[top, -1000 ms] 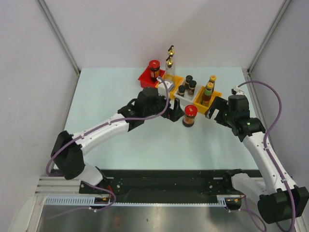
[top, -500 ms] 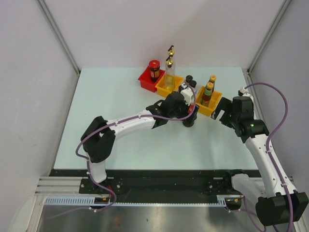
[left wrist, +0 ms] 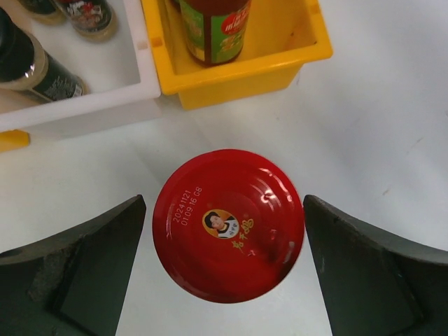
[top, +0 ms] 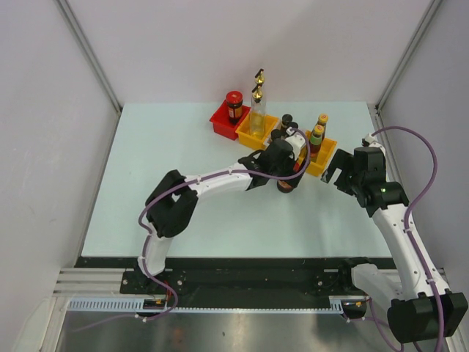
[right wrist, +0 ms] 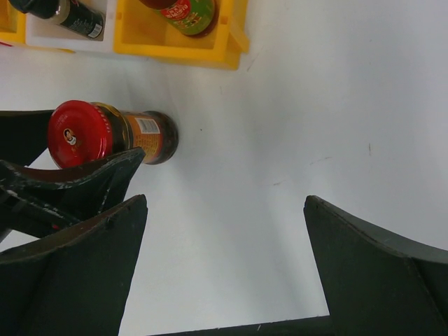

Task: Organize the condiment bottles
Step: Pick up the bottle from the center of the board.

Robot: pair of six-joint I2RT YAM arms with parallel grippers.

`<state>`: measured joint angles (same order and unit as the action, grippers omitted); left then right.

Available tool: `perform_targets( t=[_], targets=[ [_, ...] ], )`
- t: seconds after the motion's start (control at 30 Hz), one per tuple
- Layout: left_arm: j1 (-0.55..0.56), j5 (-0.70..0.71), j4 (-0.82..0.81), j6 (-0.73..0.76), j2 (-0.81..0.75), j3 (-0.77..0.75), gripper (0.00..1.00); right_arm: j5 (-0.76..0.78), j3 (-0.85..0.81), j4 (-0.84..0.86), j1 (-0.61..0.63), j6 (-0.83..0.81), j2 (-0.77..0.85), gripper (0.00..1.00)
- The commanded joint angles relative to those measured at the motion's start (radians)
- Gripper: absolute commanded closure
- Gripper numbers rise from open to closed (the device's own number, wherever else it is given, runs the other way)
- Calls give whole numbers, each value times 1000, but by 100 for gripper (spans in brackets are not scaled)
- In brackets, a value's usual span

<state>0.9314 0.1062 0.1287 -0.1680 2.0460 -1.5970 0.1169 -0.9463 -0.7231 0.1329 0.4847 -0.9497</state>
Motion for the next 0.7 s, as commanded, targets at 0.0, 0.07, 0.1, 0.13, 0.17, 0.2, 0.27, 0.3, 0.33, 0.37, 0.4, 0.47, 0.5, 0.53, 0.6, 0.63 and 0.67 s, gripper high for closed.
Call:
perform_targets(
  t=[0.0,0.07,0.1,0.13,0.17,0.2,0.27,0.3,0.33,0.37,0.4,0.47,0.5,0.53,0.6,0.63,0.67],
  targets=[
    [4,38,28,25,20,-49,0,17,-5,2,-6,-14,22,0],
    [4,33,26,30,23,-47,0,17,-5,2,-7,-14,22,0],
    [4,35,26,33,25,-49,3,17,-5,1,-7,-14,23,0],
    [3,33,28,35,26,-49,6,17,-5,1,-9,-14,23,0],
    [3,36,26,35,26,-49,9,18,-5,1,-7,-14,25,0],
    [3,36,26,35,25,-49,16,17,-5,2,-6,-15,25,0],
    [3,39,23,36,23,-49,24,17,-5,1,-10,-14,23,0],
    [3,43,22,38,20,-49,34,15,-5,-1,-9,-14,25,0],
    [3,44,19,38,19,-49,40,15,-5,1,-9,-11,25,0],
    [3,52,14,39,13,-49,47,13,-5,-1,-9,-12,25,0],
    [3,55,14,42,14,-49,64,13,-5,-1,-9,-14,26,0],
    [1,70,11,45,6,-50,79,12,-5,-2,-9,-12,26,0],
    [0,78,12,47,2,-52,93,13,-5,-1,-10,-14,29,0],
    [-2,82,11,47,-1,-50,99,12,-5,-1,-10,-12,29,0],
    [-9,92,9,44,-24,-46,100,12,-5,-4,-10,-14,31,0],
    [-12,93,8,39,-35,-41,100,12,-5,-4,-10,-12,32,0],
    [-19,93,0,38,-58,-37,100,12,-5,-4,-10,-14,32,0]
  ],
)
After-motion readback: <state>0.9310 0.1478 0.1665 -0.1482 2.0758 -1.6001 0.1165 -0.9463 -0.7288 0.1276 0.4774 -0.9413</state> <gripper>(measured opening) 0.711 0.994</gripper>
